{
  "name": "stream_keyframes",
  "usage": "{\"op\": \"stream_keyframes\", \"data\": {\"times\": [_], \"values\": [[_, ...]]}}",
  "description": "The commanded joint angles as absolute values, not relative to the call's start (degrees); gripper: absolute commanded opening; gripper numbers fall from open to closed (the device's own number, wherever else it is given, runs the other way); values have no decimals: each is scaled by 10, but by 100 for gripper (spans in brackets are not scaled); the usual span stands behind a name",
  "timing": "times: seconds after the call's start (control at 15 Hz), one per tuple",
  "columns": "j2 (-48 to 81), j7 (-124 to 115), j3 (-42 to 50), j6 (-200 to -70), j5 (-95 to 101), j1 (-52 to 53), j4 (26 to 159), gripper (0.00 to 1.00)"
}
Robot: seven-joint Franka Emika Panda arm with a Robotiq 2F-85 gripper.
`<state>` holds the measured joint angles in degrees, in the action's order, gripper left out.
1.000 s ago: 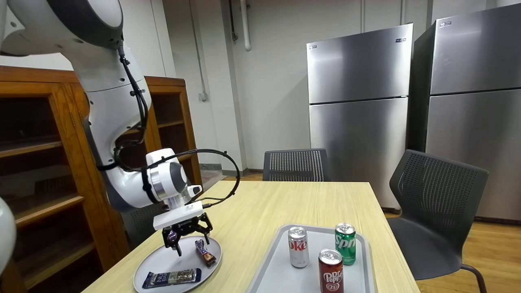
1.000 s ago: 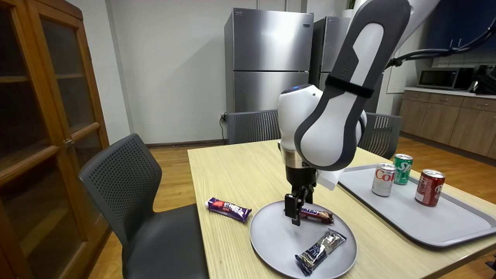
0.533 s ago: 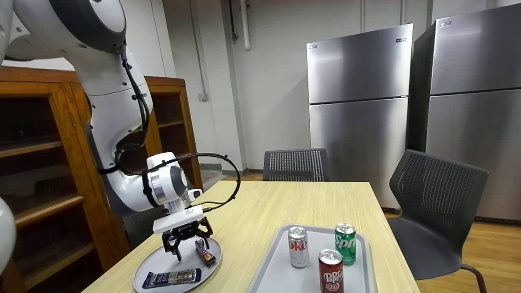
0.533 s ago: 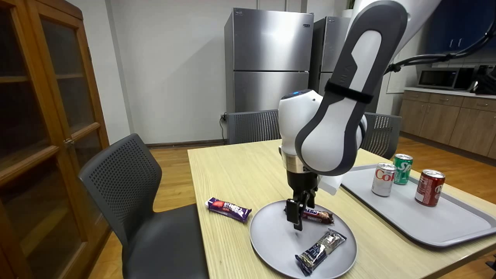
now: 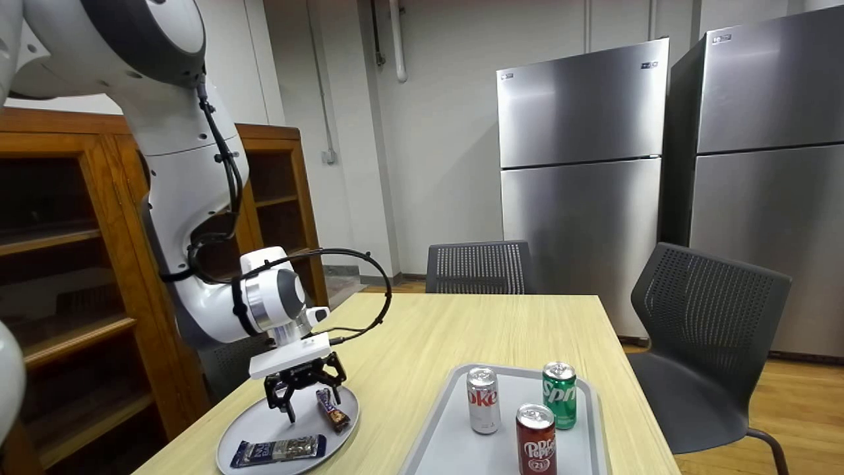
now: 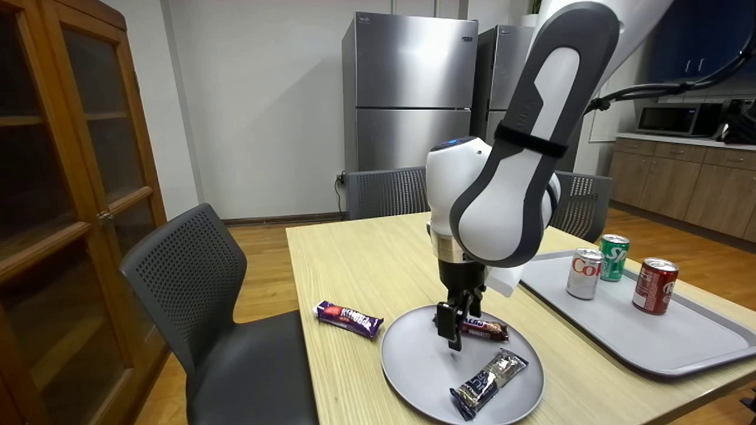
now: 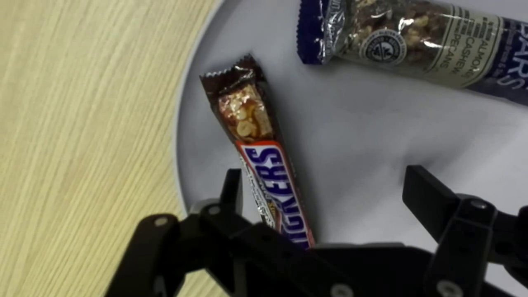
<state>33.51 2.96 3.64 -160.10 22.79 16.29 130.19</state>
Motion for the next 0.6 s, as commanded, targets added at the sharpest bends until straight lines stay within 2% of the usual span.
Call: {"op": "stream_keyframes", "data": {"times": [0.0,0.4,0.47,0.53], "values": [[341,28,24,-1601,208,144,1292,100],[349,32,19,-1599,187,133,1282,100],[351,32,18,-1599,183,132,1280,75],[353,32,17,-1599,181,131,1278,74]]}}
